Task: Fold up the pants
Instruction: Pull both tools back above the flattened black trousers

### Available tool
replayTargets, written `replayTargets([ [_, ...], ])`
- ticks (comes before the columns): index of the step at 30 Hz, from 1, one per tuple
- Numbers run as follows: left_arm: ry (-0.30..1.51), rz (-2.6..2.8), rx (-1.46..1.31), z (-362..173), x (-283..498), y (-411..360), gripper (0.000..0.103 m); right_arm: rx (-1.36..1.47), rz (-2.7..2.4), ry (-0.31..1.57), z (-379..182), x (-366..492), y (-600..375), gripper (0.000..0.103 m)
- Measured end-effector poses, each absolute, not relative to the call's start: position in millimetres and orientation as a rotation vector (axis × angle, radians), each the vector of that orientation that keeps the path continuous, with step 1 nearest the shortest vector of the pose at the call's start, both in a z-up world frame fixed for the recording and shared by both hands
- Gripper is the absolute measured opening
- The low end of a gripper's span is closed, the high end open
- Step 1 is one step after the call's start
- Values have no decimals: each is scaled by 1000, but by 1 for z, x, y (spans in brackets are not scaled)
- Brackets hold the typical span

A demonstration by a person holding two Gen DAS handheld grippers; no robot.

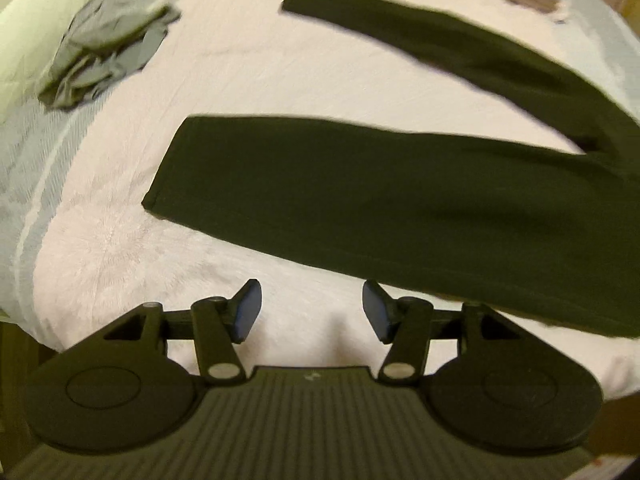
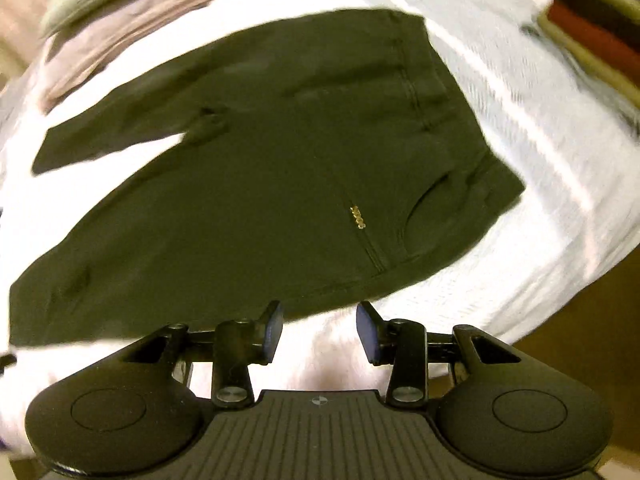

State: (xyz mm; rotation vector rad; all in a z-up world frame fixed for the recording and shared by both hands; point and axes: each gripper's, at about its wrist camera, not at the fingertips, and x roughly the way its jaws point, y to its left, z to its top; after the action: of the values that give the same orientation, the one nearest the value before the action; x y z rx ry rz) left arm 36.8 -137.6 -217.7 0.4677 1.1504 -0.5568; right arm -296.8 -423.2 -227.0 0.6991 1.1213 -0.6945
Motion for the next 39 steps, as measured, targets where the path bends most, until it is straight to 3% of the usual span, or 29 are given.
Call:
replayTargets([
  [6,1064,-603,458,-141,-49,-138,63,611,-541,1078,-158,-322,-400,47],
  [12,1022,-617,470,-99,-126,-122,65,507,-449,1066,-115,-362,-379,54],
  [24,970,-595,496,-60,-218,-114,69,379,-299,1089,-95,-418,-368,58],
  [39,957,-600,524,-47,-252,-120,70,385,-256,1095,-93,-440,-376,58],
])
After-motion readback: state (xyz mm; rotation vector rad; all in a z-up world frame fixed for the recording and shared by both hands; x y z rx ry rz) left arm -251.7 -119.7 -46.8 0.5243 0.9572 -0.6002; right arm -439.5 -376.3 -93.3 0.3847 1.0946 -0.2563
